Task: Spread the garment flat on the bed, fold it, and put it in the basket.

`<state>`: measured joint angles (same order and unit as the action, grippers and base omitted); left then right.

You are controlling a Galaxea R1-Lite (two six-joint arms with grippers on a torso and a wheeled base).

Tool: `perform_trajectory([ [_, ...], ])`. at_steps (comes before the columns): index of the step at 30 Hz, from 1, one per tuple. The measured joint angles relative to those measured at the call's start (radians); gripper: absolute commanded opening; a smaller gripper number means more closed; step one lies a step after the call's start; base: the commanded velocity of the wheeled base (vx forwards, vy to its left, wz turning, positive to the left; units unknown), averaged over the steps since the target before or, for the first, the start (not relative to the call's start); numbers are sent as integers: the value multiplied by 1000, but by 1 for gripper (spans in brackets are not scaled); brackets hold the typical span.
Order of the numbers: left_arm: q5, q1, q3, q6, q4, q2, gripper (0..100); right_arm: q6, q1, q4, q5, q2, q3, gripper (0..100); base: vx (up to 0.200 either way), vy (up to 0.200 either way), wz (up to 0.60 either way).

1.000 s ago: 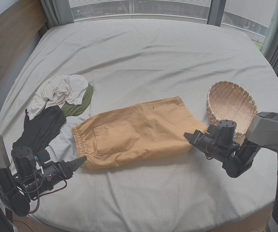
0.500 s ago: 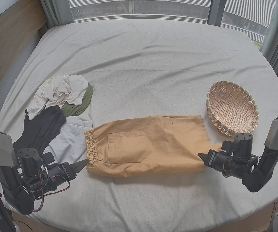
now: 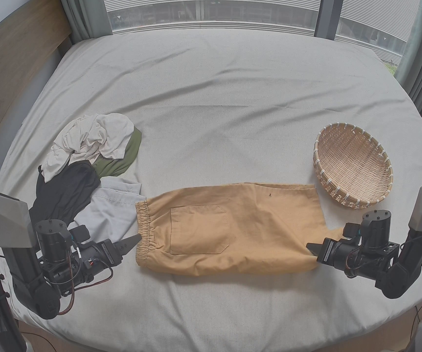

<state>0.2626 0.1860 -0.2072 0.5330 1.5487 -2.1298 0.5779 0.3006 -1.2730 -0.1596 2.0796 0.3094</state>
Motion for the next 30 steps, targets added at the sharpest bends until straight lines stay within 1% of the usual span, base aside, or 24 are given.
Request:
perform_trajectory([
  [7, 1, 0, -12, -1, 0, -22, 100, -2, 6, -85, 30, 8, -59, 100, 0, 0, 0],
  [11, 1, 0, -27, -1, 0, -41, 100, -6, -14, -198, 53, 9, -137, 100, 0, 0, 0],
  [13, 1, 1, -38, -1, 0, -55, 100, -6, -39, -243, 61, 8, -177, 100, 0, 0, 0],
  [14, 2, 3, -51, -1, 0, -71, 100, -6, -66, -254, 64, 6, -202, 100, 0, 0, 0],
  [22, 16, 14, -141, 2, 0, -150, 100, -3, -199, -266, 62, -24, -255, 100, 0, 0, 0],
  [26, 23, 22, -190, 6, 0, -189, 100, -2, -233, -267, 51, -52, -261, 100, 0, 0, 0],
  [30, 24, 35, -251, 33, 0, -226, 100, 0, -244, -267, 47, -79, -261, 100, 0, 0, 0],
])
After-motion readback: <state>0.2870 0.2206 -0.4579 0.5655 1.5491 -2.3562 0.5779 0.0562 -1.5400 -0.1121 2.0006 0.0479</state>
